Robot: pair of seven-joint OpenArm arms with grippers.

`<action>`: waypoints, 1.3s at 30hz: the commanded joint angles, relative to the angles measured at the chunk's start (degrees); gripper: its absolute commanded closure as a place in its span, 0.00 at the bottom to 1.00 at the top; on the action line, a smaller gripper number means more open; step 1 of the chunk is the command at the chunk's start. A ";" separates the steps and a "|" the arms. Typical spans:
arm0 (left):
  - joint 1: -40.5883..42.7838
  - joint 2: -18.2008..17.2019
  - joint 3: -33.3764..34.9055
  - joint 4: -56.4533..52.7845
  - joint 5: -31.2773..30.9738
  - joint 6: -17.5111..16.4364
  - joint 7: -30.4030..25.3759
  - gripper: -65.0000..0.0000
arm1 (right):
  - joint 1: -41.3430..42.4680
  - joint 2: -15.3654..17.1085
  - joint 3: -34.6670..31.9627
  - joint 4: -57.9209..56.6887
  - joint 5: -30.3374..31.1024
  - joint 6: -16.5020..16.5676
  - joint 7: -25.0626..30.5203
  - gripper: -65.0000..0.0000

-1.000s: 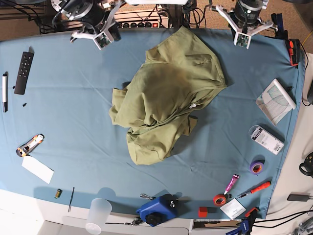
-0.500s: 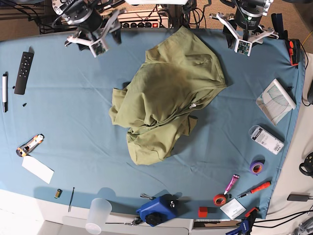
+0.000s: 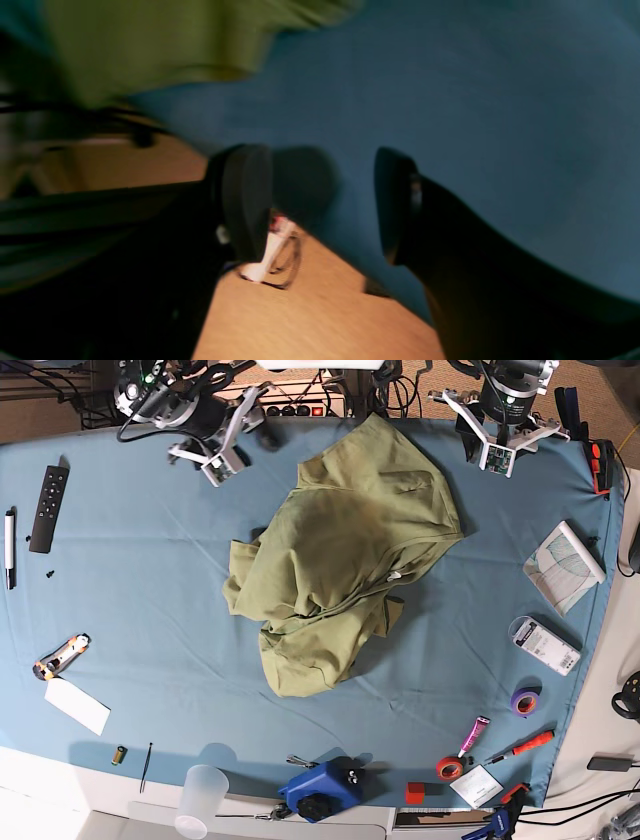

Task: Layout the t-shirt on the table in an organized manner, then fold the t-shirt properly
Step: 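Move the right gripper down onto the crumpled olive t-shirt and grasp it, then drag the grasped shirt with the right gripper away from the left arm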

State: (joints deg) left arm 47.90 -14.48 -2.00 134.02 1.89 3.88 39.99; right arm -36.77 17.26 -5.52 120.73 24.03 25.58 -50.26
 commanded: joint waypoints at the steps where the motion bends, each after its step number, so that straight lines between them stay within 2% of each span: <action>1: 0.50 -0.31 -0.11 0.98 0.02 0.17 -1.11 0.63 | 0.31 0.28 -0.85 0.02 0.66 0.74 1.14 0.50; 4: 0.50 -0.31 -0.11 0.98 0.02 0.17 -1.11 0.63 | 1.99 -1.07 -4.15 -3.41 0.11 0.81 1.27 0.50; 12: 0.52 -0.28 -0.11 0.98 -0.20 0.15 -1.09 0.63 | 7.61 -7.45 -11.08 -12.33 -1.88 2.49 1.62 0.50; 17: 0.50 -0.31 -0.11 0.98 -0.17 0.17 -1.09 0.63 | 8.07 -8.22 -14.62 -13.18 -2.67 2.43 1.42 0.51; 18: 0.50 -0.31 -0.11 0.98 -0.20 0.17 -1.09 0.63 | 8.04 -8.22 -14.99 -13.18 -2.67 2.45 1.42 0.58; 22: 0.48 -0.33 -0.11 0.98 -0.20 0.17 -1.11 0.63 | 8.39 -8.24 -15.10 -13.16 -2.67 1.18 3.37 0.99; 30: 0.50 -0.31 -0.11 0.98 -0.22 0.17 -1.09 0.63 | 14.73 -9.20 -15.13 -11.80 -2.40 0.81 4.22 1.00; 34: 0.50 -0.31 -0.11 0.98 -0.59 0.15 -1.09 0.63 | 17.88 -11.21 -15.10 -7.72 -1.99 2.54 4.44 1.00; 39: 0.50 -0.31 -0.11 0.98 -0.59 0.15 -1.09 0.63 | 23.34 -15.04 -14.99 -4.00 -2.05 2.58 4.87 1.00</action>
State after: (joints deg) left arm 47.90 -14.50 -2.00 134.02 1.06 3.88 40.01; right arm -13.89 2.48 -20.64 115.52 20.93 27.94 -46.87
